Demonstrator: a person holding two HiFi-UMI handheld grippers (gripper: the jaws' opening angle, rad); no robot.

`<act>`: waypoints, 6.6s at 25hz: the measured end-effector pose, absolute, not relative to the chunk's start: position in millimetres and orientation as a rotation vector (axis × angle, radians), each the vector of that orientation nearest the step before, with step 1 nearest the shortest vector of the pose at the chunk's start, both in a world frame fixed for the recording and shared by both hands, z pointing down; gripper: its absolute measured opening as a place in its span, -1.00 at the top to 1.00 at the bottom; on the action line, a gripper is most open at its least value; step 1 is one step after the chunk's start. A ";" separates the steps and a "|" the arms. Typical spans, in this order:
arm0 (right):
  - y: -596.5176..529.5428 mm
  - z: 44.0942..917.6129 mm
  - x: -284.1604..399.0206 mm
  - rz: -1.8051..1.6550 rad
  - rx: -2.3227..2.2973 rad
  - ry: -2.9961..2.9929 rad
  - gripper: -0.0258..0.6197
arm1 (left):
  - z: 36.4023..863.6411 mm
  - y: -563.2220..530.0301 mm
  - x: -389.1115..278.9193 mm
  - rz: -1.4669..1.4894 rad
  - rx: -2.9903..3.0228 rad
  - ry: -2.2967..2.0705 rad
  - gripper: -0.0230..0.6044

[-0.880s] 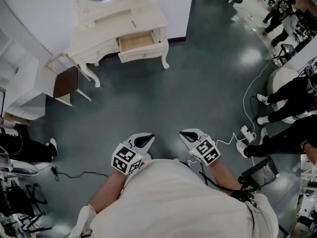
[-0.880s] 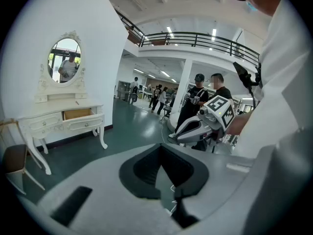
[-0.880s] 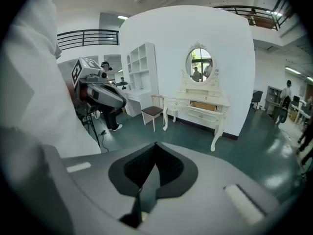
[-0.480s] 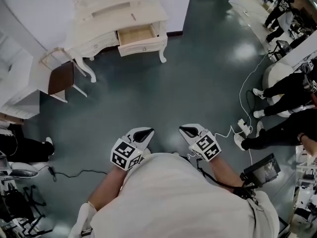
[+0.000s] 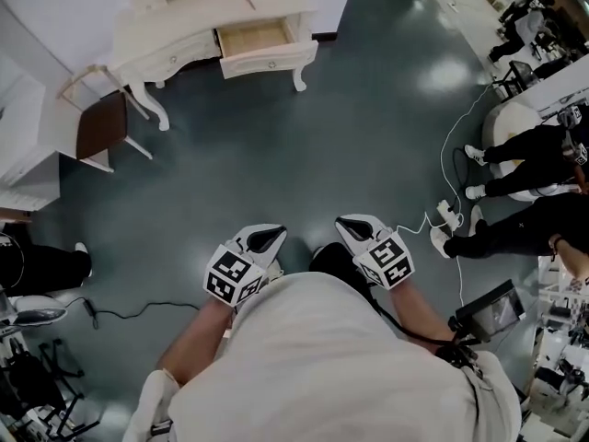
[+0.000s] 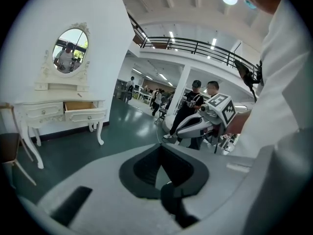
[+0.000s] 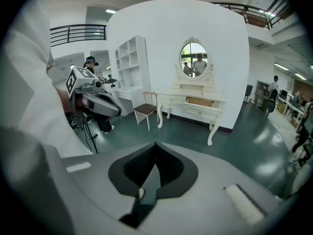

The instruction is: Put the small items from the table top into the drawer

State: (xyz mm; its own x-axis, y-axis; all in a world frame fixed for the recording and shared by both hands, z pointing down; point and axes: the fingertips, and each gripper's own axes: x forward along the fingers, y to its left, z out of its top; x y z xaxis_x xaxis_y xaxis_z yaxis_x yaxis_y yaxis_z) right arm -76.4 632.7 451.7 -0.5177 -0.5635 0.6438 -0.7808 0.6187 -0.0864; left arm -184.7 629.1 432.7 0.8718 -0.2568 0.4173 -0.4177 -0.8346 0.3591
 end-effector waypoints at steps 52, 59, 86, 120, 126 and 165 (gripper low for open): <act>15.3 465.5 57.2 0.521 0.890 -2.338 0.92 | 462.5 -108.3 -100.5 0.494 2.362 -1.051 0.80; -82.4 470.2 83.3 0.530 0.807 -2.351 0.92 | 499.2 -231.1 -104.6 0.515 2.183 -1.194 0.69; -216.2 516.4 234.4 0.668 0.681 -2.301 0.92 | 619.0 -409.4 -88.5 0.831 1.731 -1.495 0.65; -170.4 503.3 112.9 0.575 0.676 -2.330 0.92 | 595.5 -291.8 -125.0 0.749 1.896 -1.329 0.78; -148.4 499.9 95.8 0.570 0.707 -2.322 0.92 | 609.8 -253.3 -128.8 0.771 1.907 -1.259 0.78; -139.9 522.2 155.6 0.676 0.762 -2.160 0.92 | 753.6 -261.3 -112.7 0.978 1.685 -1.110 0.78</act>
State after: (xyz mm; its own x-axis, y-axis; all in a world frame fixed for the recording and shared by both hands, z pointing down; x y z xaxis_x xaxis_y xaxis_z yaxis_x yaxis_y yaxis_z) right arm 155.6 -139.9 522.2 -0.5530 -0.3053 0.7753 -0.6928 0.6853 -0.2243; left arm -112.7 -261.3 753.6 0.2943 -0.2620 0.9191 -0.9448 -0.2247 0.2384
